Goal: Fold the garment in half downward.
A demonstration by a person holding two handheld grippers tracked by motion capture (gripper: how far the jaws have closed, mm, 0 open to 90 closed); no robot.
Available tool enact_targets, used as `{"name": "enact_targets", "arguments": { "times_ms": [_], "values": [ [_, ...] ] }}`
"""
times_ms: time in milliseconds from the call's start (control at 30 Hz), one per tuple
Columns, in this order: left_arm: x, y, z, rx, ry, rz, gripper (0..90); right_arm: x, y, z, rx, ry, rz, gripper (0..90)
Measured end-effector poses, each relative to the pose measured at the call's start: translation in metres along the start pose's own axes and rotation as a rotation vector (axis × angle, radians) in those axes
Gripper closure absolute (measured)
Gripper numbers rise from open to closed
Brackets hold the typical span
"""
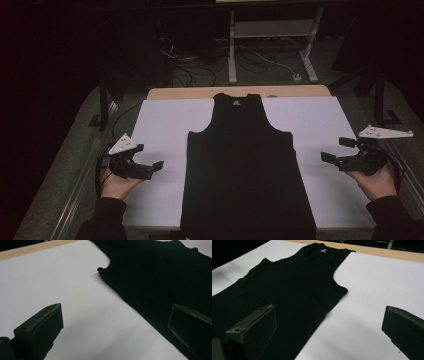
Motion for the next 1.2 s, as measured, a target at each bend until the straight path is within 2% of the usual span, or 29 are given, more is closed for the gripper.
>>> {"name": "enact_targets", "arguments": {
  "times_ms": [367,567,1033,1167,1200],
  "values": [
    [-0.002,-0.017,-0.013,0.022,0.025,-0.017,0.0,0.0,-0.009,-0.013,0.041,-0.011,0.021,0.0],
    [0.001,-0.021,-0.018,0.029,0.024,-0.015,0.0,-0.002,-0.013,-0.017,0.045,-0.011,0.025,0.0],
    [0.006,-0.032,-0.031,0.072,0.032,-0.043,0.0,-0.008,-0.024,-0.027,0.066,-0.009,0.029,0.0],
    [0.008,-0.033,-0.036,0.075,0.036,-0.025,0.0,-0.009,-0.029,-0.031,0.069,-0.01,0.031,0.0],
    [0.009,-0.033,-0.037,0.082,0.036,-0.031,0.0,-0.009,-0.03,-0.031,0.068,-0.009,0.034,0.0]
  ]
}}
Point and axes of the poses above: each handheld gripper's, and its own axes: z roughly backward along the jaws, y roughly out of its underside, x roughly to its left, the point moved 8 cm from there along -z, roughly forward along the jaws, and after that the axes turned 1 degree about -x, right-handed, at the moved point
